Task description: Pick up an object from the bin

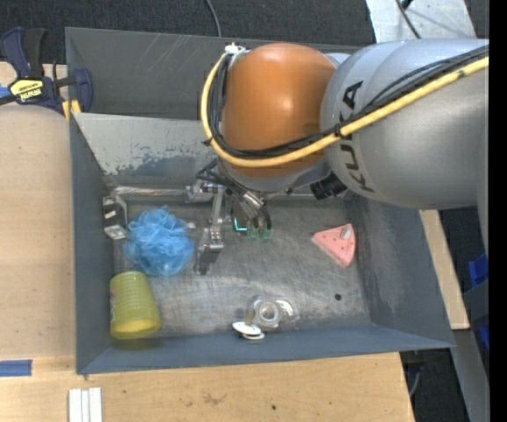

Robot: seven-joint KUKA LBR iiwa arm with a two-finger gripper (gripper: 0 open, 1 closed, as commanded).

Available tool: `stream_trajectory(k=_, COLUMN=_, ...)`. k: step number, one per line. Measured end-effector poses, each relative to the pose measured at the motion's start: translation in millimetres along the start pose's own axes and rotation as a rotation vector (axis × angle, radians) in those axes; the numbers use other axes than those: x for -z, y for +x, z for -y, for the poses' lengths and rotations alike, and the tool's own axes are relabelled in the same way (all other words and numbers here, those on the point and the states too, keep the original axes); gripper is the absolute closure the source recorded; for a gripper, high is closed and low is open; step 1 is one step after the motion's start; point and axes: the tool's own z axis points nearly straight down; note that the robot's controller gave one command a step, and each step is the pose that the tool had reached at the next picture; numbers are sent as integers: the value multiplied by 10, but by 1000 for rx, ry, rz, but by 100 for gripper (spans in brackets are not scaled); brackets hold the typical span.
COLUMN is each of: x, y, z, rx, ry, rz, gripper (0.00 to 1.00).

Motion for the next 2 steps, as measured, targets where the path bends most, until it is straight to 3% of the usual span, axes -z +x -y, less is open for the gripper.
stream_trajectory(k=1, x=29, y=-10, z=4, rx=-2, ry=-1, rz=5, gripper=0)
stream_trajectory(k=2, x=-147, y=307, z=-604, rx=189, ry=0, rz=5, gripper=100)
